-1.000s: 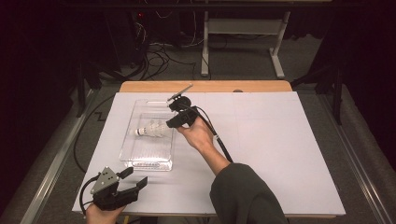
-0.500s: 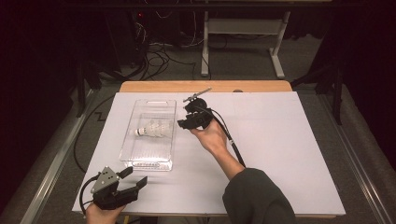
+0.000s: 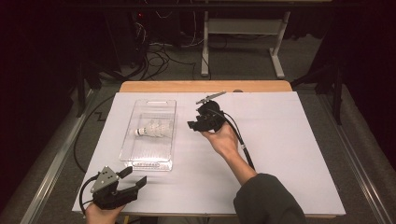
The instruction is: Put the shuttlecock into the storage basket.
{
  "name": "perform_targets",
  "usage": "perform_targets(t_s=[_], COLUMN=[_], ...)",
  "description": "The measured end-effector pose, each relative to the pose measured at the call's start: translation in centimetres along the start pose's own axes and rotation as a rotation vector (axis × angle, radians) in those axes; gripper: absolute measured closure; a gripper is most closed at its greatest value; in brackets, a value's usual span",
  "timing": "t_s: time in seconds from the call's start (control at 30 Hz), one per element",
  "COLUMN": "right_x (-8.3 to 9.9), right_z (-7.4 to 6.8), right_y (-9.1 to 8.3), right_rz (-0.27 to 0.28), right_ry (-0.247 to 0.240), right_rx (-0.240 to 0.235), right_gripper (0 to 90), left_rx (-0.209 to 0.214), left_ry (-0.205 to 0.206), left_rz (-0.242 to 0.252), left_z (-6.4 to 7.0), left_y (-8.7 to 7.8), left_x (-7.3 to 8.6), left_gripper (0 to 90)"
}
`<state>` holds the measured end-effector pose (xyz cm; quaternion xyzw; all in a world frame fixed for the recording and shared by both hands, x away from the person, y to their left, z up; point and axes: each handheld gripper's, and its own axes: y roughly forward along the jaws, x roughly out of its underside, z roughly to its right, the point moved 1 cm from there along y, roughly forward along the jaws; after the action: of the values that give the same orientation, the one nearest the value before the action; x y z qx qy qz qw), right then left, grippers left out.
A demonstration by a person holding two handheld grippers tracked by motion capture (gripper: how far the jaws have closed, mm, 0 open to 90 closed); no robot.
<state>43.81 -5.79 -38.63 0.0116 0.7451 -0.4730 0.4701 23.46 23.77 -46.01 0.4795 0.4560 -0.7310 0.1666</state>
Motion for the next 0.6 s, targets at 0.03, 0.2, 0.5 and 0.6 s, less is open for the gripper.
perform_targets(t_s=[0.03, 0.2, 0.5, 0.6], right_x=[0.1, 0.8, 1.7, 2.0], right_z=[0.1, 0.5, 1.5, 1.8], right_y=[-0.1, -0.6, -1.6, -1.9], right_rz=[-0.004, 0.006, 0.017, 0.022], right_ry=[0.008, 0.004, 0.022, 0.022], right_rx=[0.001, 0.007, 0.022, 0.027], right_gripper=[55.2, 54.6, 53.1, 53.1], left_rx=[-0.001, 0.001, 0.002, 0.000], left_ry=[0.000, -0.002, -0.001, -0.001], left_rz=[0.000, -0.001, -0.002, -0.002], left_z=[0.0, 0.0, -0.1, 0.0], left_y=[0.0, 0.0, 0.0, 0.0], left_x=[0.0, 0.0, 0.0, 0.0], left_gripper=[33.4, 33.4, 33.4, 33.4])
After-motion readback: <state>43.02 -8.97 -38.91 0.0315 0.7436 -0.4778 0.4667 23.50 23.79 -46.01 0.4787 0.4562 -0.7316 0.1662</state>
